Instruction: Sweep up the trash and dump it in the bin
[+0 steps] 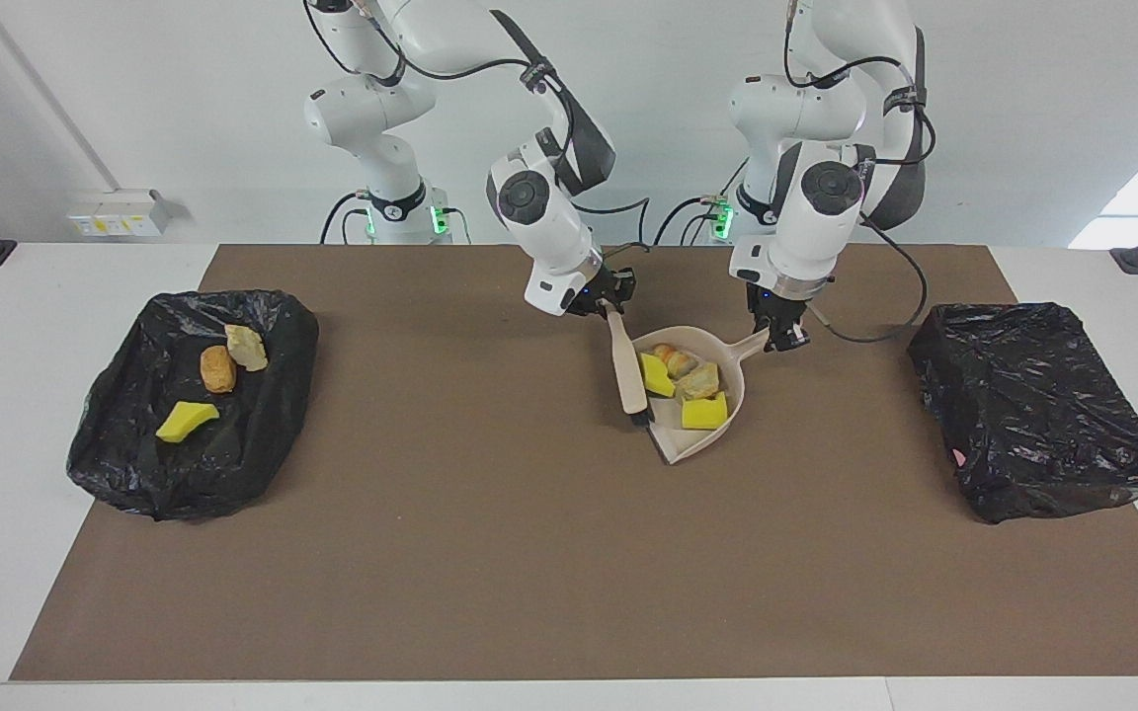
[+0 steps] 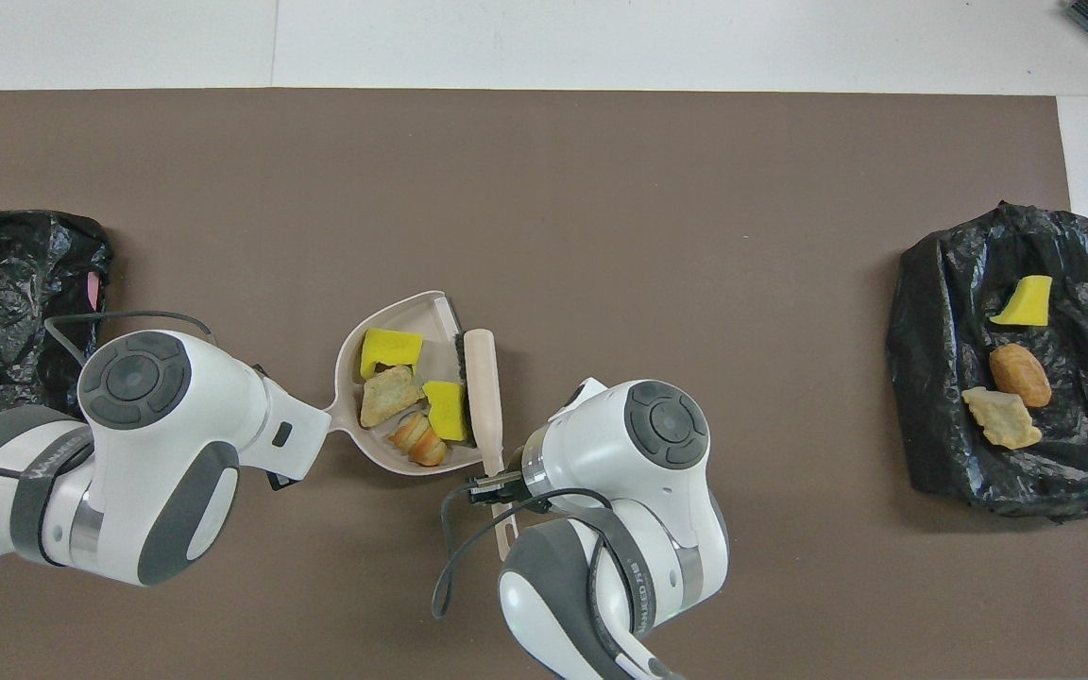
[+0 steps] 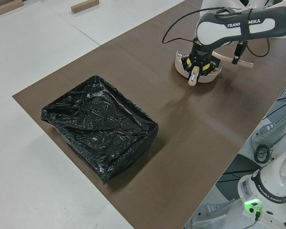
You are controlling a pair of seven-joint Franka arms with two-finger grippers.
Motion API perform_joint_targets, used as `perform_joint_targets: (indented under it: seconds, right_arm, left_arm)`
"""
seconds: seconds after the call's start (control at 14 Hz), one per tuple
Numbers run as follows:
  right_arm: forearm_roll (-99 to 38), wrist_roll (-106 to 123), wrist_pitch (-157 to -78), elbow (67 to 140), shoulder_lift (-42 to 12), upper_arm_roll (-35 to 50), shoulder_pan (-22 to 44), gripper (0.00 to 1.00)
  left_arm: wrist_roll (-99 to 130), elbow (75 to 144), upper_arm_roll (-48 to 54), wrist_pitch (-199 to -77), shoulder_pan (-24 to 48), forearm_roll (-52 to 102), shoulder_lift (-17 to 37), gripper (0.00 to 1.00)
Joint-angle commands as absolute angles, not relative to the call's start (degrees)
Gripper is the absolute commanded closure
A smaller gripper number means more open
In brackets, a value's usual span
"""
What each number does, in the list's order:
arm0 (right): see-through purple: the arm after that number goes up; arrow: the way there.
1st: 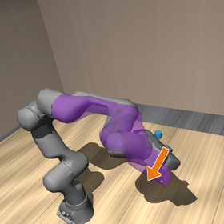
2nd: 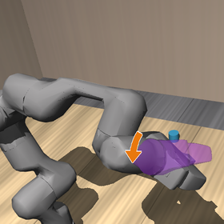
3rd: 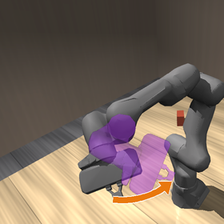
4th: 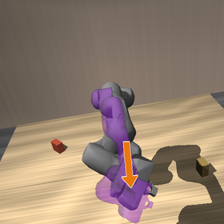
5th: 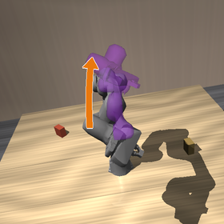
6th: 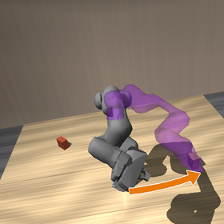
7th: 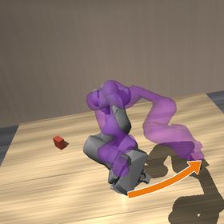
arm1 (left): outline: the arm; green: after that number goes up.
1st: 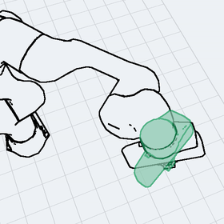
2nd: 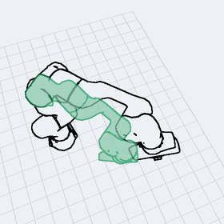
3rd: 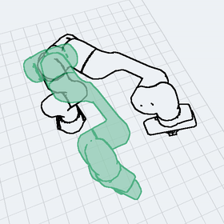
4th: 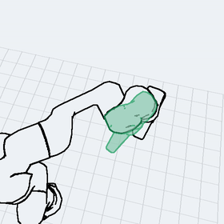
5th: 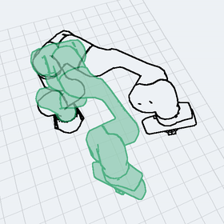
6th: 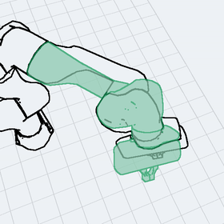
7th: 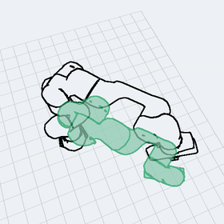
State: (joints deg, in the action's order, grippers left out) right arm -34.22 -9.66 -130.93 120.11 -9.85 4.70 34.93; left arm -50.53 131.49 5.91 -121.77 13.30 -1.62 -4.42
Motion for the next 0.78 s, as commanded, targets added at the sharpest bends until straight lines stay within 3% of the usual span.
perform_joint_targets:
  seconds: [0.0,0.36,0.71]
  right_arm:
    - [-36.1,-8.3,-127.7,119.4,-9.1,4.1,33.9,1.0]
    - [-24.7,-10.2,-115.2,119.8,-4.0,3.8,28.6,1.0]
    - [-17.4,-14.3,-112.1,119.8,-2.9,3.8,28.6,1.0]
  left_arm:
    - [-49.6,132.9,5.4,-123.2,14.0,-2.1,-5.5,1.0]
    - [-49.4,132.9,5.4,-123.2,13.9,-2.1,-5.5,1.0]
    - [-49.4,131.4,5.3,-122.2,13.6,-2.1,-5.0,1.0]
